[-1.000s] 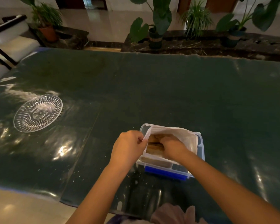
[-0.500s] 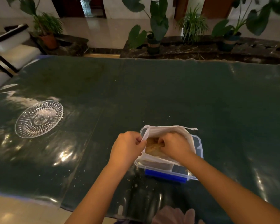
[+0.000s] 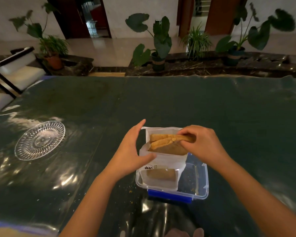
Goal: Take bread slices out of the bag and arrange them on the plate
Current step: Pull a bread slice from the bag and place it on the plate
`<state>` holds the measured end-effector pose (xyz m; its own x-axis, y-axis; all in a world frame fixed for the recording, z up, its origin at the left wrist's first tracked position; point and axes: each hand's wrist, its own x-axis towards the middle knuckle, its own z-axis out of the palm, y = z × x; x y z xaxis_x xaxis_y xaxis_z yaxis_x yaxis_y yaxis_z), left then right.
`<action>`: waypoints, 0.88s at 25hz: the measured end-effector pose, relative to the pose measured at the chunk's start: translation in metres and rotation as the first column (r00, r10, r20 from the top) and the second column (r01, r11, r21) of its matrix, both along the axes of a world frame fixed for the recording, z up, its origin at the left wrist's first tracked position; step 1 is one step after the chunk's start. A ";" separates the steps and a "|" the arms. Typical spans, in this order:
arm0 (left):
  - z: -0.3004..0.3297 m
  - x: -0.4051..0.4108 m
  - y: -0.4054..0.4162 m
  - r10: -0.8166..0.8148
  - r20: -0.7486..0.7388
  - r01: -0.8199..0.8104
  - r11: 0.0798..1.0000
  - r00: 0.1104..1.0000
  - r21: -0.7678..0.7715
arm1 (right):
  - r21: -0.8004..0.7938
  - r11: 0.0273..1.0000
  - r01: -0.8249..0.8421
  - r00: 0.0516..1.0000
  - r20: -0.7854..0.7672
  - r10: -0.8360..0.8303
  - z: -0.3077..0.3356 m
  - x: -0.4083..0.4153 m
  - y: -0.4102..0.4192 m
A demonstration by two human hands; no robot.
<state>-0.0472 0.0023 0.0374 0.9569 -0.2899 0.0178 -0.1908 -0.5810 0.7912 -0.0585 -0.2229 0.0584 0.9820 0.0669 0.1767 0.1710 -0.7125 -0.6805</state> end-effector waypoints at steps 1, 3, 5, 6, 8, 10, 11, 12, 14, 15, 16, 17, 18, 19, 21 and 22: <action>0.003 0.000 -0.006 -0.049 0.025 0.049 0.999 0.998 0.020 | 0.003 1.000 -0.012 0.999 0.034 0.012 0.005 -0.001 -0.002; 0.007 0.005 -0.020 -0.081 0.102 0.083 0.996 0.992 -0.019 | 0.006 0.999 -0.046 0.993 0.111 0.045 0.015 -0.003 -0.006; 0.013 0.010 -0.033 -0.040 0.187 0.066 0.988 0.982 -0.138 | 0.008 0.998 -0.067 0.981 0.181 0.065 0.024 -0.003 -0.011; 0.016 0.011 -0.037 -0.007 0.222 0.049 0.981 0.975 -0.186 | 0.012 0.997 -0.081 0.977 0.200 0.077 0.027 -0.002 -0.013; 0.023 0.011 -0.043 0.060 0.282 0.012 0.969 0.957 -0.247 | 0.047 0.991 -0.125 0.968 0.225 0.112 0.033 0.002 -0.020; 0.031 0.011 -0.046 0.116 0.313 -0.020 0.955 0.943 -0.296 | 0.185 0.968 -0.172 0.967 0.220 0.130 0.034 0.009 -0.025; 0.034 0.010 -0.047 0.148 0.320 -0.038 0.945 0.936 -0.324 | 0.303 0.933 -0.194 0.971 0.196 0.138 0.033 0.012 -0.026; 0.037 0.010 -0.046 0.189 0.323 -0.065 0.931 0.927 -0.359 | 0.429 0.878 -0.213 0.974 0.162 0.157 0.032 0.016 -0.026; 0.043 0.006 -0.042 0.269 0.297 -0.122 0.894 0.916 -0.432 | 0.595 0.776 -0.211 0.976 0.084 0.201 0.023 0.020 -0.019; 0.045 0.005 -0.039 0.300 0.280 -0.146 0.875 0.912 -0.462 | 0.630 0.751 -0.196 0.977 0.056 0.207 0.018 0.023 -0.013; 0.047 0.003 -0.033 0.326 0.268 -0.165 0.859 0.906 -0.485 | 0.651 0.738 -0.175 0.979 0.036 0.200 0.013 0.024 -0.005; 0.049 0.001 -0.026 0.347 0.270 -0.179 0.849 0.898 -0.498 | 0.664 0.731 -0.159 0.981 0.023 0.192 0.010 0.025 0.005; 0.050 -0.001 -0.017 0.359 0.271 -0.187 0.845 0.893 -0.501 | 0.673 0.724 -0.152 0.982 0.018 0.189 0.009 0.025 0.015; 0.050 -0.002 -0.007 0.368 0.265 -0.197 0.841 0.891 -0.504 | 0.681 0.715 -0.155 0.981 0.020 0.194 0.009 0.026 0.025; 0.048 -0.004 0.017 0.403 0.196 -0.240 0.800 0.894 -0.550 | 0.694 0.697 -0.182 0.975 0.032 0.222 0.012 0.026 0.048; 0.046 -0.007 0.033 0.419 0.137 -0.265 0.761 0.898 -0.593 | 0.702 0.686 -0.189 0.972 0.033 0.234 0.014 0.025 0.063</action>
